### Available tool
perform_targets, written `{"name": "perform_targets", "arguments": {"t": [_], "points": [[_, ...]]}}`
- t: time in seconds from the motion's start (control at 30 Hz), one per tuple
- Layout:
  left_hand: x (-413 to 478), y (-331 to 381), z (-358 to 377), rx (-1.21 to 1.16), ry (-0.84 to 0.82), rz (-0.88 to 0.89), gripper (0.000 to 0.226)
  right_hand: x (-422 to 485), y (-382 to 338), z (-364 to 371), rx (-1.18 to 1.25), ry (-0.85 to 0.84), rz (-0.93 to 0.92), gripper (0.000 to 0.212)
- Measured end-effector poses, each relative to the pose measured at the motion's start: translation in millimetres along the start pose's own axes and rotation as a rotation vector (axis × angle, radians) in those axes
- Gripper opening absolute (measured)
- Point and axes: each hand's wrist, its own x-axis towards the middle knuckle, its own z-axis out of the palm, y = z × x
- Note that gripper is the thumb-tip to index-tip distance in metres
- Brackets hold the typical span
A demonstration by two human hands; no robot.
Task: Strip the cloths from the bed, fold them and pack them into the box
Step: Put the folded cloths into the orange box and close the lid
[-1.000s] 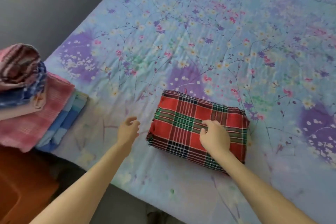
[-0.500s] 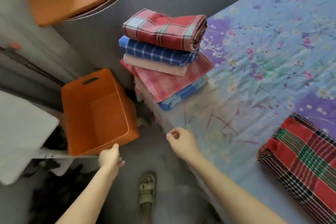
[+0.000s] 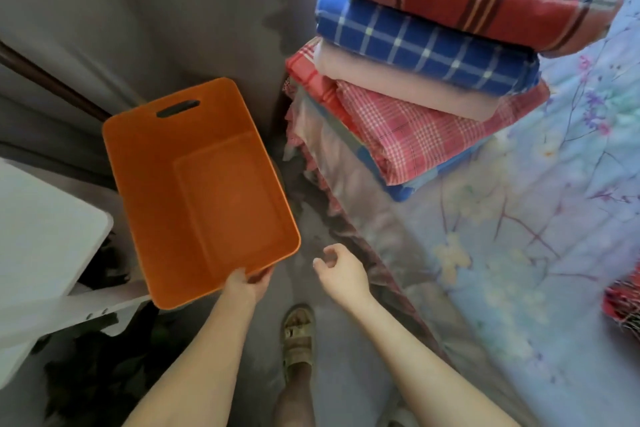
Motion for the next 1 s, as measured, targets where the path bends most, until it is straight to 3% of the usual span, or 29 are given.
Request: {"name": "perform_targets", "arguments": {"t": [0.17,0.3,0.4,0.5,0.6,0.73,0.83,0.9,1.0], "points": [[-3.1,-2.0,-18.2,0.074,0.014,0.109,0.041,-9.6,-0.2,3.2,-0.043,0.051,0.014,0.039],[-36.0,3.6,-43.9,0.207,0.064,0.168,0.047,-31.9,-3.2,4.3,-0.01,0.003,-0.009,0.055],[-94.1,-5.5,-67.9,0.351,0.072,0.17,0.027,-63.5,-7.0,3.8,0.105,-0.101,-0.022,0.065],[-164.5,-26.8,-109.8,0.483,0.034,0.149,0.011,-107.4,14.5,1.7,0.167,-0.103,-0.004,0.06],[-217.1,-47.6,-152.3,0.726,0.005,0.152,0.01,-156.9,45.4,-15.4,0.188,-0.087,0.061,0.031],[-288.7,-74.5,-211.2,1.058,-0.058,0.234,0.005,-247.6,87.6,-38.2,0.282,-0.037,0.065,0.028],[-336.9,-77.7,-239.2,1.504,-0.176,0.281,0.028,-289.3,121.7,-56.9,0.396,0.038,0.057,0.033],[-371.8,-77.3,-240.7,1.82,-0.218,0.438,0.04,-305.1,143.1,-78.2,0.47,0.081,0.044,0.04],[-412.6,-92.0,-227.9,1.972,-0.253,0.989,0.042,-340.8,170.7,-117.1,0.562,0.177,0.042,0.039]]}}
